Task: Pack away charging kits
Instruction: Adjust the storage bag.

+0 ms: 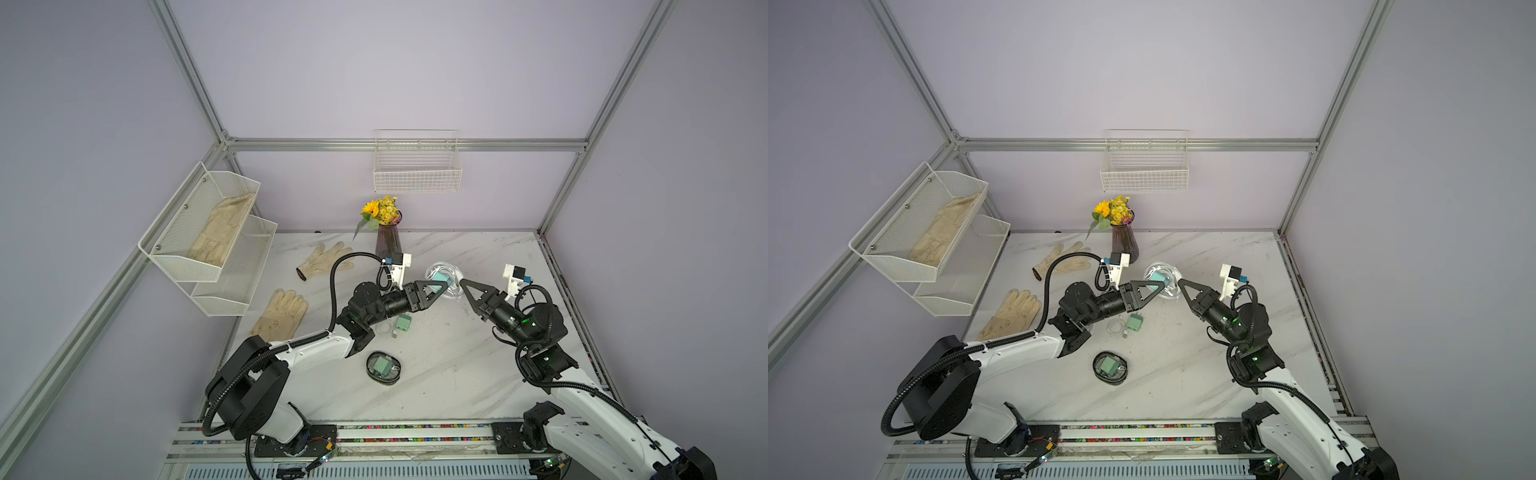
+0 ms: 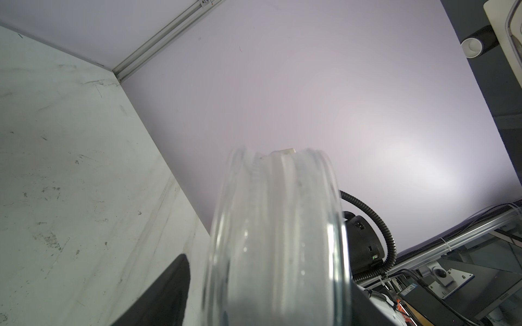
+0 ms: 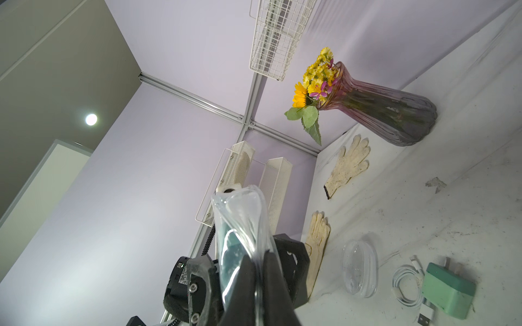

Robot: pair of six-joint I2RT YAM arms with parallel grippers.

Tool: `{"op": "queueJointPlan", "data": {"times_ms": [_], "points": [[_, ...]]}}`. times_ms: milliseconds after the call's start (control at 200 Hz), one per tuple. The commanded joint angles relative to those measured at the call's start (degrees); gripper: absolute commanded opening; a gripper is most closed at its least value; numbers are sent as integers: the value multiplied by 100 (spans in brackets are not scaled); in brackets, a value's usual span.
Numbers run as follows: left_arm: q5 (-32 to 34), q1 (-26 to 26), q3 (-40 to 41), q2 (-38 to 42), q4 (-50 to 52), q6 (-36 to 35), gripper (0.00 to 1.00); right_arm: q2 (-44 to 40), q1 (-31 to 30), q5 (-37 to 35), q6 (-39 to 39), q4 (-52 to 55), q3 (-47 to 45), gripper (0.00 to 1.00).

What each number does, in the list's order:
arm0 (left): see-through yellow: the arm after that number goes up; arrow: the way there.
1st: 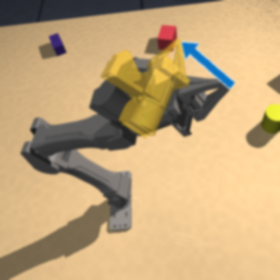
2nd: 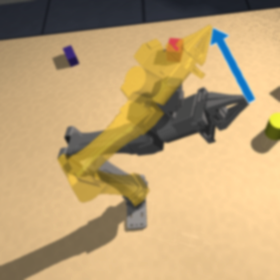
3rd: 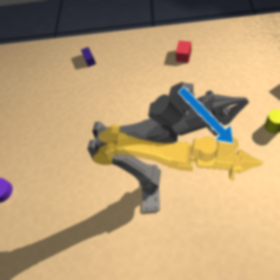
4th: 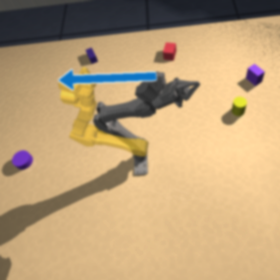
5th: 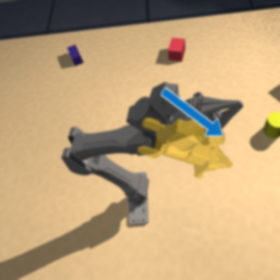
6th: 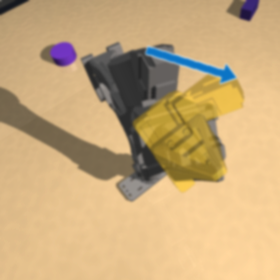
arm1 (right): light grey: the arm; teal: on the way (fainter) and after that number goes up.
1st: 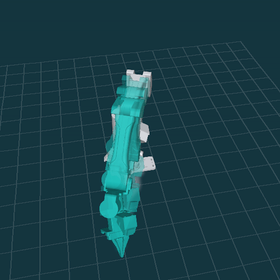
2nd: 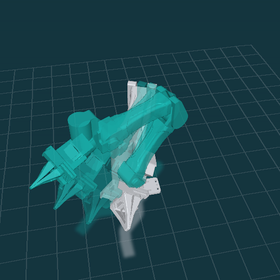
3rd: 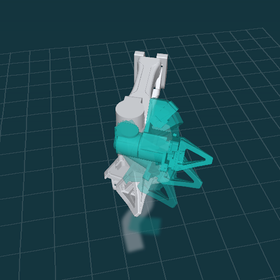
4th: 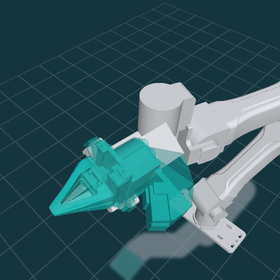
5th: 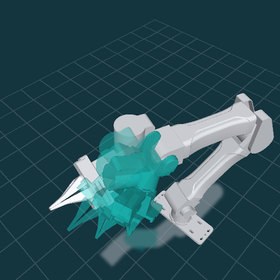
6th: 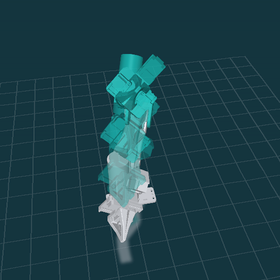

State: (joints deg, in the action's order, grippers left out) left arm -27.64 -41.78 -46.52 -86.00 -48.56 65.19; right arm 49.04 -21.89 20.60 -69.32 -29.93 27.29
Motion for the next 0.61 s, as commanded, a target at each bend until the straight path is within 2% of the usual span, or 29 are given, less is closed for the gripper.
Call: {"op": "queueJointPlan", "data": {"times_ms": [0,120,235,350,545,600], "points": [[57,-32,-260,-112,-354,23,66,44,-24,-3,-100,-147,41,0],[72,-32,-264,-224,-623,175,60,83,-37,27,-62,-60,63,0],[115,-32,-279,-260,-726,231,48,89,-43,142,147,298,193,0],[238,-32,-240,-203,-761,231,46,-1,-43,169,419,783,338,0],[180,7,-246,-169,-774,273,33,-1,-43,333,854,1397,680,0],[195,74,-182,-99,-759,363,28,-87,-43,368,1044,1647,886,14]]}}
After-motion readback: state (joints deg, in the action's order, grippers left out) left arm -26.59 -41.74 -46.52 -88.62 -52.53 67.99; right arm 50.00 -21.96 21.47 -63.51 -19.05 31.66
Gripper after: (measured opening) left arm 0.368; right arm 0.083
